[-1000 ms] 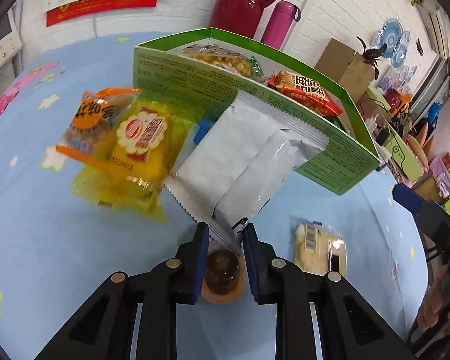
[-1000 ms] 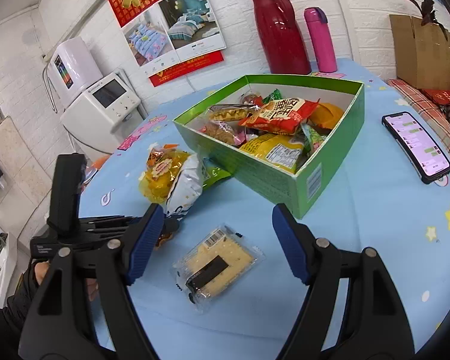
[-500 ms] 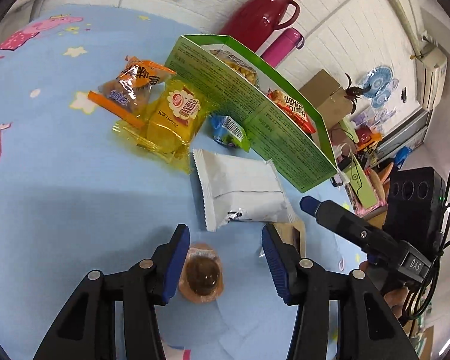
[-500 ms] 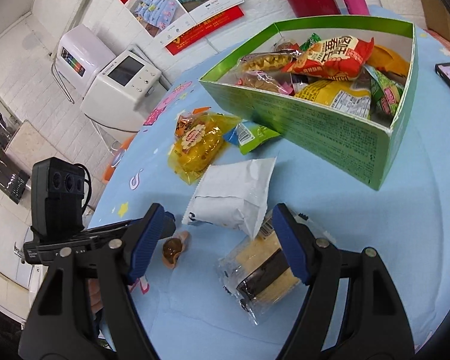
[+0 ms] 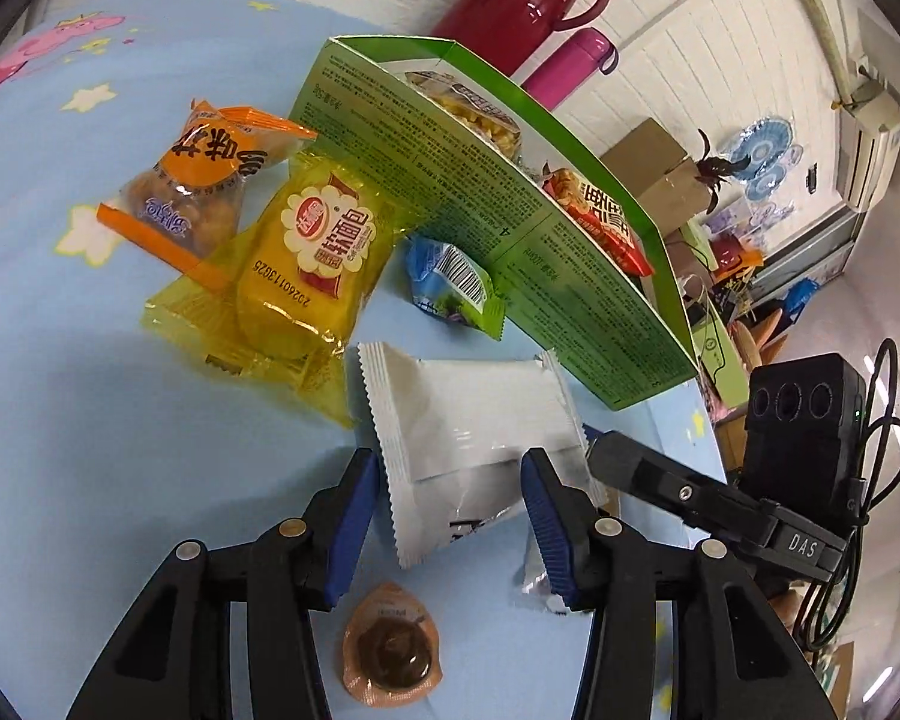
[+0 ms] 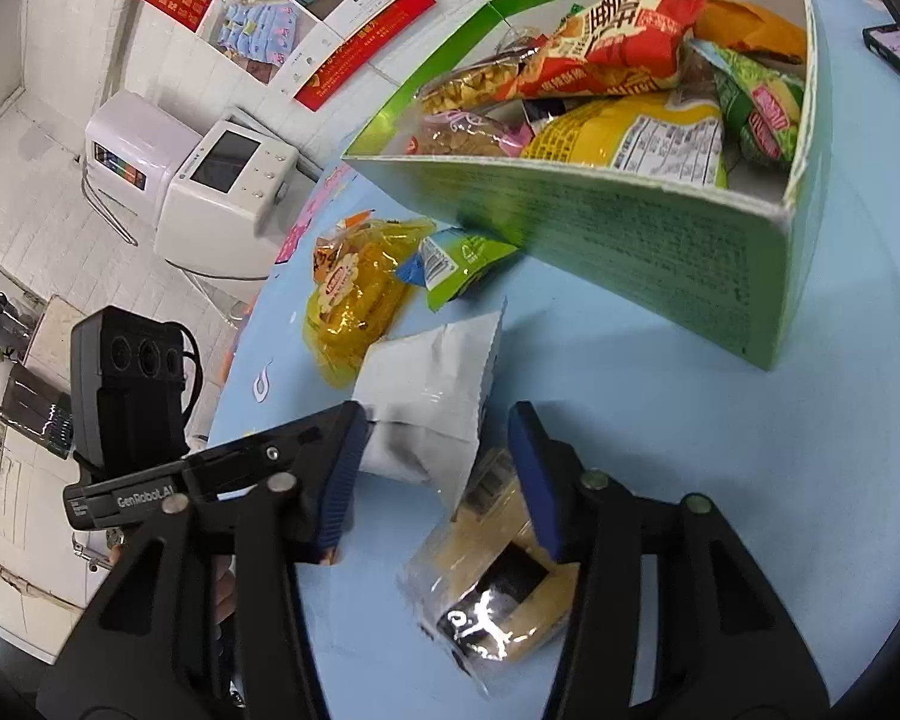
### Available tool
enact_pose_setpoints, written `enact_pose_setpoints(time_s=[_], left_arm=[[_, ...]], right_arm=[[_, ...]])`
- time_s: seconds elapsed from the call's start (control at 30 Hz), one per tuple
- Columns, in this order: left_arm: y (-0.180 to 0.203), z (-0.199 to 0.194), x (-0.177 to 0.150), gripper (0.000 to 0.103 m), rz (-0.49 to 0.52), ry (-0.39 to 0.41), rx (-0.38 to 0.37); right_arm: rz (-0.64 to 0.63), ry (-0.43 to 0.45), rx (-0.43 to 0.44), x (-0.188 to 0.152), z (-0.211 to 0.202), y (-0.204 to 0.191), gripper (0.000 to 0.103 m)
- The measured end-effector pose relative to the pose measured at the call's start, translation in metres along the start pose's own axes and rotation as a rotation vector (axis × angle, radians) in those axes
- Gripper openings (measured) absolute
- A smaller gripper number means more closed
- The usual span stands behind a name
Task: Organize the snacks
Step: 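Grasp the white wrapper pouch with both grippers together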
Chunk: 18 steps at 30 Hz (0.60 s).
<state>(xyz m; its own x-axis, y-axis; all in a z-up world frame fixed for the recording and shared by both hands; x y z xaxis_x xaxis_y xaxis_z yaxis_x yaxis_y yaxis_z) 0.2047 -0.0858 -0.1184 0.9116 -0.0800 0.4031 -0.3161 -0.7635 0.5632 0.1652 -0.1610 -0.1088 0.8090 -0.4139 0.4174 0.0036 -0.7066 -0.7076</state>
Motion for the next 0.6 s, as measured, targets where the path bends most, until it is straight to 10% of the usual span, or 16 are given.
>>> enact_pose_setpoints(time_s=[0.13, 0.6], left_arm=[[0.006, 0.005, 0.001, 0.040, 0.020, 0.002, 0.022], [0.058, -0.032, 0.020, 0.034, 0.101, 0.087, -0.008]], right_arm=[[-0.010, -0.018, -0.001, -0.005, 0.007, 0.000, 0.028], [-0.108, 0.123, -0.005, 0.019, -0.042, -0.037, 0.027]])
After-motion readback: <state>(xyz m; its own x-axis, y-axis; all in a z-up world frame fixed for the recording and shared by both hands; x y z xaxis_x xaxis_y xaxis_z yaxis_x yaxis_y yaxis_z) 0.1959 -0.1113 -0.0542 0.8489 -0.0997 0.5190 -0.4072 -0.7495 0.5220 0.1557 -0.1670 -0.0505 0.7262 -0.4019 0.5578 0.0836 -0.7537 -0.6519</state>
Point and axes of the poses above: each gripper's, at about its wrist camera, not at the fingertips, and z roughly the way its jaws point, y to its right, x to its top, the point moved 10 cm from there along z, roughly the way its jaws point, and after that the axes turned 1 degree about x, right-handed, at the moved point
